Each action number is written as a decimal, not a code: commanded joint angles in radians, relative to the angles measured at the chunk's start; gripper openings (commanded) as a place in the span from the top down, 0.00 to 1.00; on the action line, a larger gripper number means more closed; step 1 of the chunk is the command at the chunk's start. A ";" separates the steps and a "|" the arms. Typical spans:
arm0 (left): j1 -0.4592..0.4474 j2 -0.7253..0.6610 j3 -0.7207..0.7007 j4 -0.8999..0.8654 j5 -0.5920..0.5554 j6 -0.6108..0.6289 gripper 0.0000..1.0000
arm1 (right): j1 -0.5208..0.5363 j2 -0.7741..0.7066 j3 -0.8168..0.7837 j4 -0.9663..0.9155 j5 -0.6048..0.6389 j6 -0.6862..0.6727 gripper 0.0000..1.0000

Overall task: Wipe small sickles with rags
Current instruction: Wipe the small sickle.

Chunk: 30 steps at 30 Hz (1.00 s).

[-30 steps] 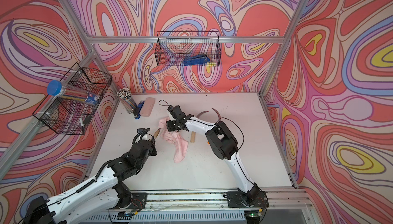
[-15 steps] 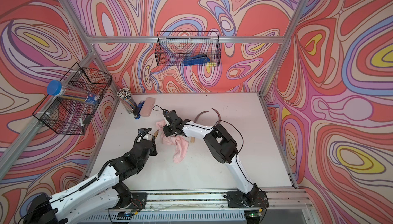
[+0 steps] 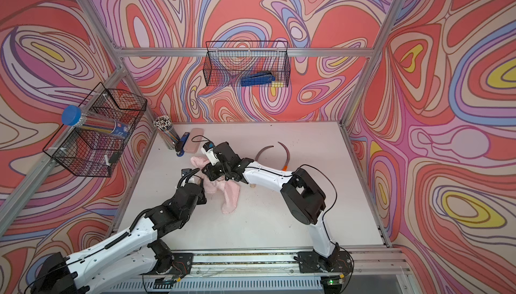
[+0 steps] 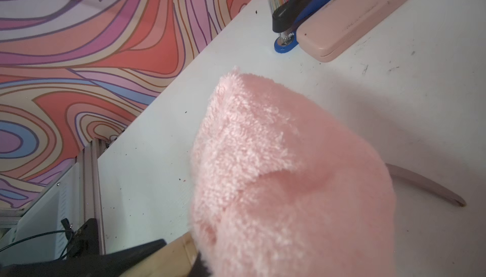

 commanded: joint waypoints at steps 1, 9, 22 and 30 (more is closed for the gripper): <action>-0.002 -0.013 -0.005 0.010 -0.010 -0.016 1.00 | -0.028 0.132 0.109 -0.095 0.043 0.004 1.00; -0.003 -0.038 -0.005 -0.010 -0.020 -0.013 1.00 | -0.168 0.309 0.264 -0.195 0.073 0.062 1.00; -0.003 -0.046 -0.011 -0.012 -0.043 -0.013 1.00 | -0.325 0.259 0.117 -0.146 0.094 0.083 1.00; -0.003 -0.044 -0.006 -0.012 -0.042 -0.013 1.00 | -0.311 0.228 0.106 -0.150 0.059 0.078 1.00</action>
